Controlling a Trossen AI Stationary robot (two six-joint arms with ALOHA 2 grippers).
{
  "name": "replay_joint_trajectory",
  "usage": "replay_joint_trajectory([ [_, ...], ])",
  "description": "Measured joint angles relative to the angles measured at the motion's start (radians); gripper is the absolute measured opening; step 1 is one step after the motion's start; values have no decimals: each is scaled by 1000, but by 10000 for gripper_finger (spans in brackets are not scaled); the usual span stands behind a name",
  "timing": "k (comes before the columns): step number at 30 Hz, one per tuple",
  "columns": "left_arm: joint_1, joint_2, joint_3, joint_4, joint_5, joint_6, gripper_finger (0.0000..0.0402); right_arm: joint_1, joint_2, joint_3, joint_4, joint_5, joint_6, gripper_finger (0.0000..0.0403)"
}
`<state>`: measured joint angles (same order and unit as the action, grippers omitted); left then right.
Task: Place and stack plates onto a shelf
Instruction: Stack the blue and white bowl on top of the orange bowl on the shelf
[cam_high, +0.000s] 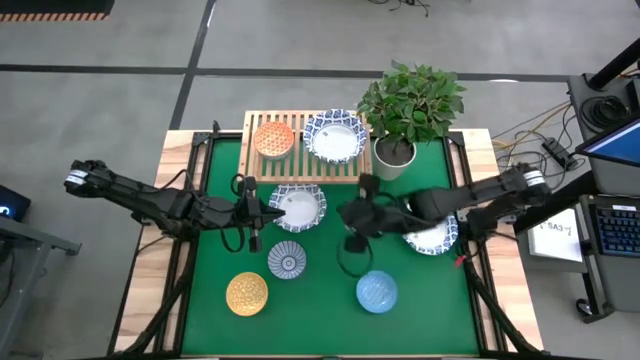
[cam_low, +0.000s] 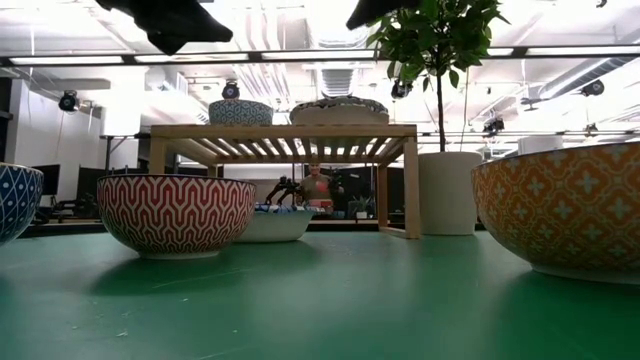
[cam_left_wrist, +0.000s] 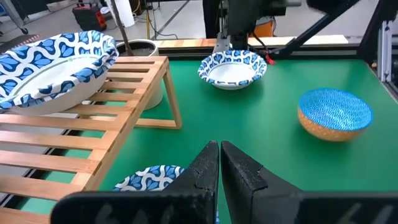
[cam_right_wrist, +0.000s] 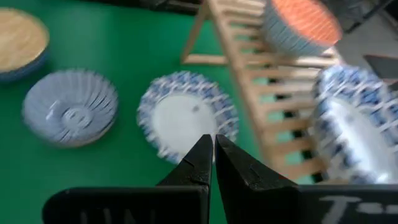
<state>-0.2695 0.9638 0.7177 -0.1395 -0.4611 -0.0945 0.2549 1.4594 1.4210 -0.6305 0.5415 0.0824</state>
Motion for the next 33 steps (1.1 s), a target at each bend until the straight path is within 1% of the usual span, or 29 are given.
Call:
replay_joint_trajectory([
  [3,0,0,5,1,0,-13,0,70,-82,-144,88,-2,0,9],
  [6,0,0,12,2,0,-25,0,128,-167,-287,225,-4,6,9],
  [9,0,4,19,20,1,-60,0,167,-244,-431,383,0,-1,9],
  [12,0,22,21,55,14,-115,0,187,-314,-543,482,-2,1,9],
  [18,-23,129,28,118,155,-258,0,188,-434,-675,516,2,12,9],
  [22,-55,230,89,110,198,-346,0,188,-492,-711,518,1,-6,9],
  [25,-77,314,174,43,235,-377,0,188,-517,-723,520,2,-32,9],
  [29,-108,428,330,-182,242,-414,0,188,-533,-723,519,1,-74,9],
  [33,-133,549,472,-399,235,-419,0,188,-536,-723,514,1,-109,9],
])
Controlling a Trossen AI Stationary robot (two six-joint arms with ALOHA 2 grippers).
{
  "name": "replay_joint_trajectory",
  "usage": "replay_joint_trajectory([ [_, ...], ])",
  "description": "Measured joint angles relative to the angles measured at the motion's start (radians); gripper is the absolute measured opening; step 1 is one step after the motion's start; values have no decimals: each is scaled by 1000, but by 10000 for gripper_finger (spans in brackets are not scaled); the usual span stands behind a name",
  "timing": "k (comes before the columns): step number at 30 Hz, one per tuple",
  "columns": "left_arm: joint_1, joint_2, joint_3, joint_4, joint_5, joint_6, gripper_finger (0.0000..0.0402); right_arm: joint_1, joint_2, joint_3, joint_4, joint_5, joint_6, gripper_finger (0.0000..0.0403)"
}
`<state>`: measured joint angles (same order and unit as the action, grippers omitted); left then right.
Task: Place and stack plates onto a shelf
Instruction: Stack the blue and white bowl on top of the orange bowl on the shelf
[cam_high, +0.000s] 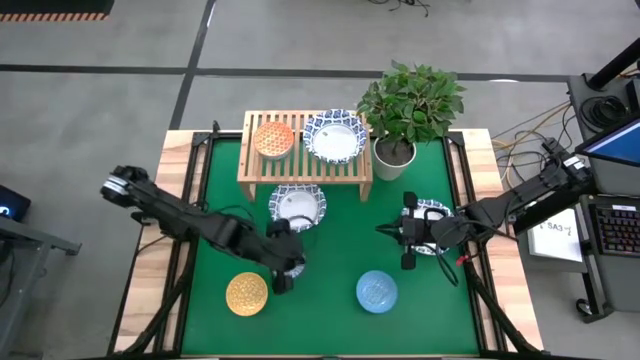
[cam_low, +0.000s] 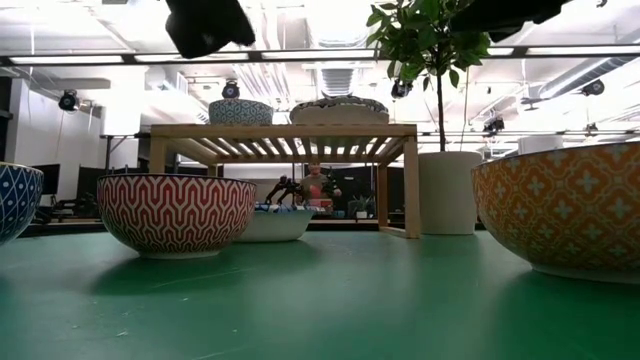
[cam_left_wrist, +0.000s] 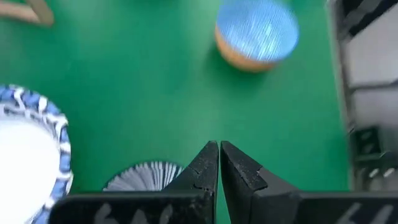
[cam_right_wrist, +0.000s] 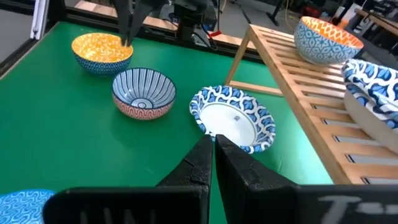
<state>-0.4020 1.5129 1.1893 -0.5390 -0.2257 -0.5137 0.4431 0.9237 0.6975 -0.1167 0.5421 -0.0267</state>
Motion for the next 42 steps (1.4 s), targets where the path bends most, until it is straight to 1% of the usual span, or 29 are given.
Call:
replay_joint_trajectory([
  [6,-52,153,165,-283,3,5,0,0,0,0,-6,0,-19,9],
  [11,-93,238,256,-388,7,-30,4,0,6,0,-9,-1,-25,9],
  [14,-102,279,296,-451,8,-66,21,0,10,0,-8,-3,-27,9],
  [17,-101,305,312,-511,9,-112,51,0,13,0,-9,-4,-27,9],
  [24,-105,340,308,-517,27,-108,140,0,14,-2,-9,-27,-14,9],
  [28,-108,361,302,-509,28,-94,164,0,14,-9,-8,-27,-6,9],
  [33,-108,391,286,-485,27,-74,160,0,14,-27,-4,-26,9,9],
  [42,-107,419,255,-411,28,-51,122,0,14,-48,-4,-26,54,9],
])
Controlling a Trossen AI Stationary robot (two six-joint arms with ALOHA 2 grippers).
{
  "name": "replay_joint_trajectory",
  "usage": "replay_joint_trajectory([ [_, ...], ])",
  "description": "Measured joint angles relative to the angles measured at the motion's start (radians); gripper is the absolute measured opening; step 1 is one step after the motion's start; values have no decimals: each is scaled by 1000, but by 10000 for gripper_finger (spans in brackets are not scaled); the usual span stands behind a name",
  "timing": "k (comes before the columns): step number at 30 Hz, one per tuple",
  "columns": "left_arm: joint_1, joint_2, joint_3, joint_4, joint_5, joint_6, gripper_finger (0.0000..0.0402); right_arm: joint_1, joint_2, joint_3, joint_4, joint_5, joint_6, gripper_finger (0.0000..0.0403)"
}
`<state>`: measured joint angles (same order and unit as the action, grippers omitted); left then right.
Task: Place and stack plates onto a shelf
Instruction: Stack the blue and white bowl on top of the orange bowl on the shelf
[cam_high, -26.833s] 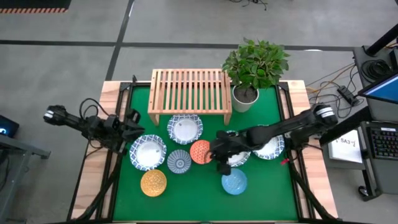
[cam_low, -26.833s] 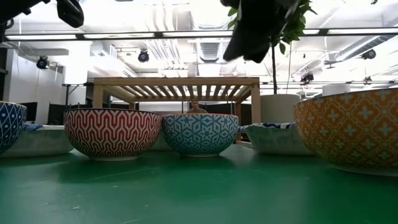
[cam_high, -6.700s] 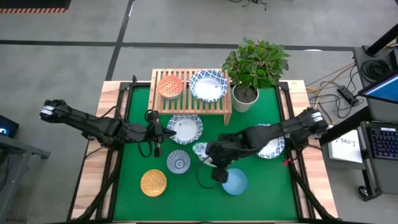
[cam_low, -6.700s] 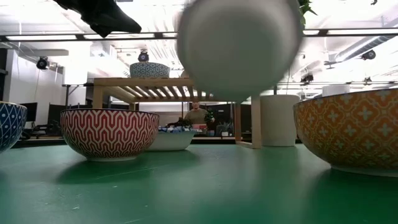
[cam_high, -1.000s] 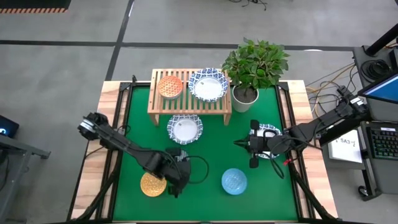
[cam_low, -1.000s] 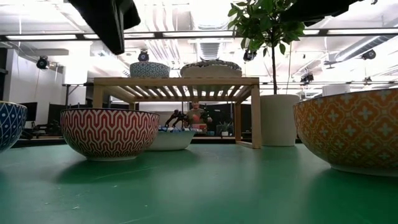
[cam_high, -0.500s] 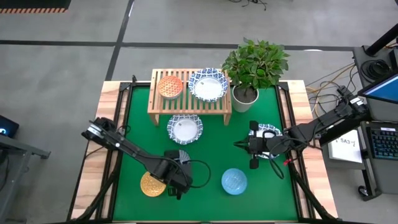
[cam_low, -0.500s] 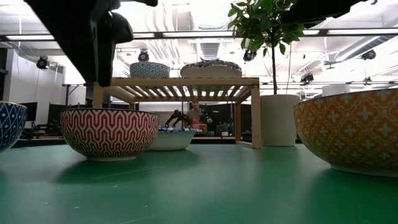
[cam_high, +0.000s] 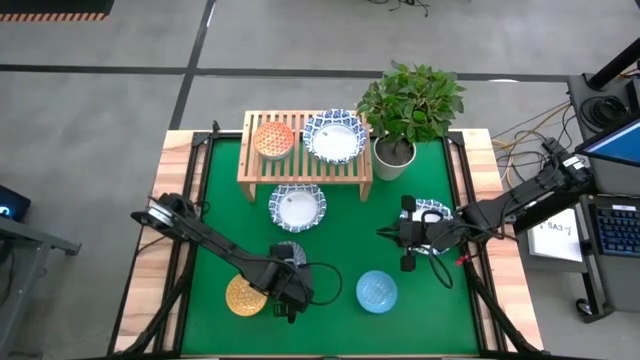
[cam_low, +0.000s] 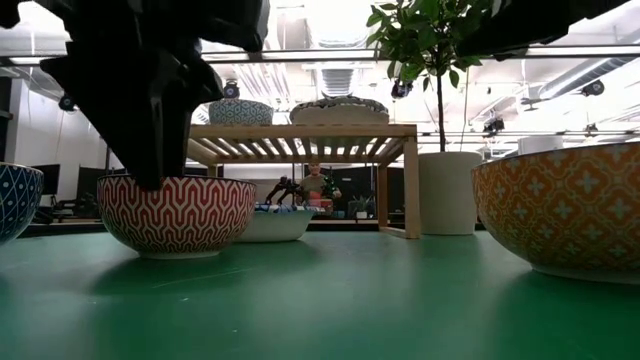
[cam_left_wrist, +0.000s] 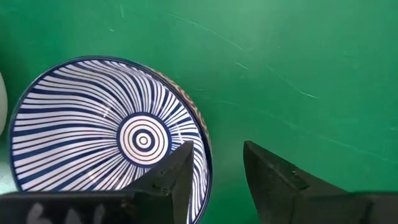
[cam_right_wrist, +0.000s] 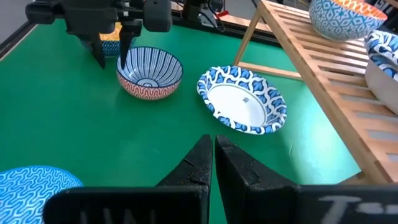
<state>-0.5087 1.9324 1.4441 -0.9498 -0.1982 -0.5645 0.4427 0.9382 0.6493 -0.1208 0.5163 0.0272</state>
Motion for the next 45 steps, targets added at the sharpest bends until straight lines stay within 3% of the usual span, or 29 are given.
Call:
replay_joint_trajectory([
  [15,0,50,-1,16,-12,-1,8,0,0,-1,0,0,5,9],
  [34,-31,-39,4,10,13,5,2,0,0,-2,0,1,24,9],
  [38,-39,-70,75,-35,31,6,1,0,0,-2,0,1,21,9],
  [45,-40,-73,288,-261,24,29,1,0,0,-2,0,3,11,9],
])
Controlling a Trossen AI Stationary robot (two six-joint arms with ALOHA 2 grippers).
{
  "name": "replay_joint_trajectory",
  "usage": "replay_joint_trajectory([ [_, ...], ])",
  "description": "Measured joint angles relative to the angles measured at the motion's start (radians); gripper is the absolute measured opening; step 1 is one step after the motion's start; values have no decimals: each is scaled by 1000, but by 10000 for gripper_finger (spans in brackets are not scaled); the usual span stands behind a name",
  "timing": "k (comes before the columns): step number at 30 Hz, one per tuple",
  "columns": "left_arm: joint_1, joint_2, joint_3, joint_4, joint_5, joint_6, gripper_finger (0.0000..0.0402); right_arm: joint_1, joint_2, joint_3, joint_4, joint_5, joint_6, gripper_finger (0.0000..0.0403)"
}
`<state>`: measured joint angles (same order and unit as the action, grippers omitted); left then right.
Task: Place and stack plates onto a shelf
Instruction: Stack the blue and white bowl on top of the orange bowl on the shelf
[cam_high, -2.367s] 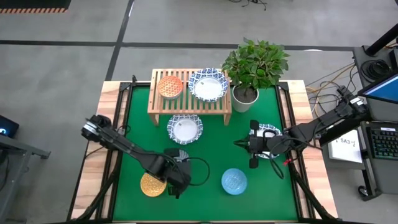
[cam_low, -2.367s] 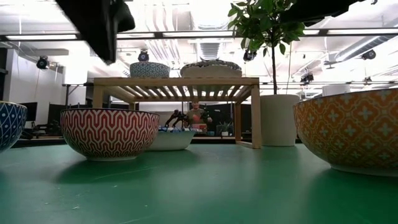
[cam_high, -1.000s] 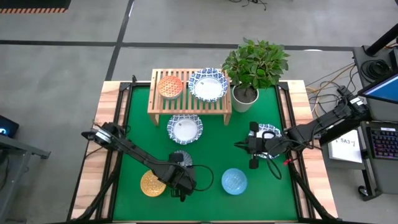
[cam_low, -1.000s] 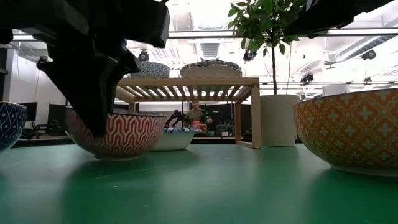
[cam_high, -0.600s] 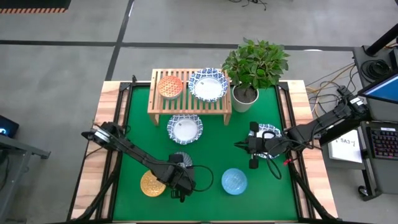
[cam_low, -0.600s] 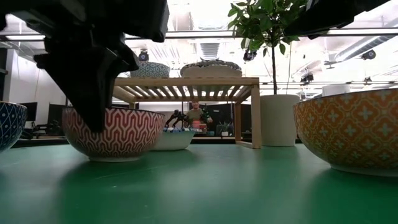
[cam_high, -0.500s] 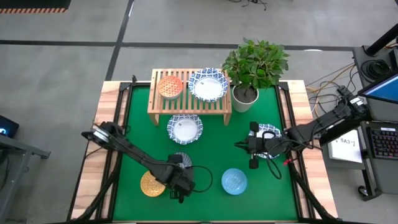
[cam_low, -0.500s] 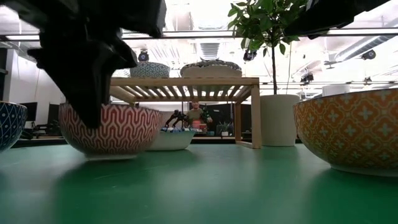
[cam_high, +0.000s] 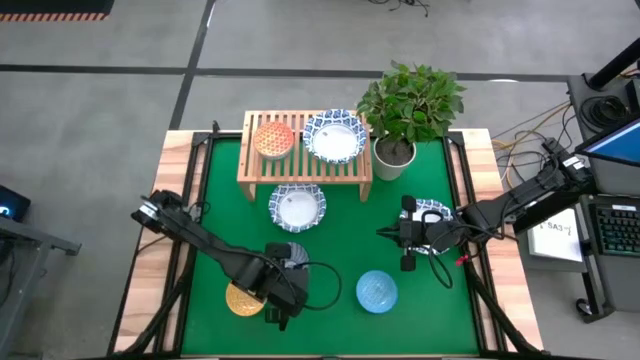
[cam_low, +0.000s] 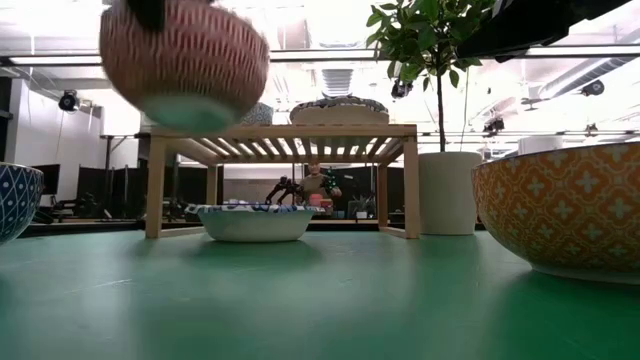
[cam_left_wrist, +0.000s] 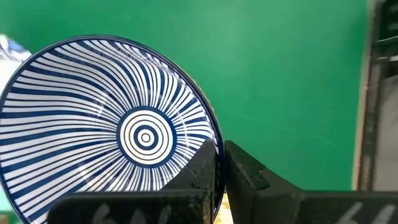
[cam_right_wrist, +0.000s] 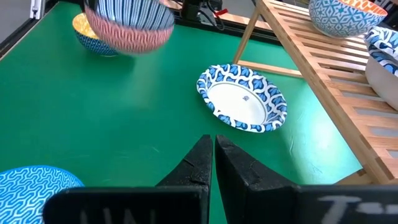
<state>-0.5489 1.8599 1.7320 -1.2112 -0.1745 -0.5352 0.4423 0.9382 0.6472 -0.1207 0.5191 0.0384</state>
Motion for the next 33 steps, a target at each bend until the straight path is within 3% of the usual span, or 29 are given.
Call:
replay_joint_trajectory([
  [7,-1,1,222,-144,-28,101,0,0,0,0,0,3,1,9],
  [12,16,1,370,-374,-165,129,0,0,0,0,0,3,2,9],
  [17,84,-33,428,-346,-205,330,0,-1,0,0,-1,4,-2,9],
  [26,360,-67,452,-361,-235,563,0,-3,-1,-1,-1,5,-9,9],
  [33,620,-68,452,-361,-183,669,0,-3,-1,-1,-4,5,-14,9],
])
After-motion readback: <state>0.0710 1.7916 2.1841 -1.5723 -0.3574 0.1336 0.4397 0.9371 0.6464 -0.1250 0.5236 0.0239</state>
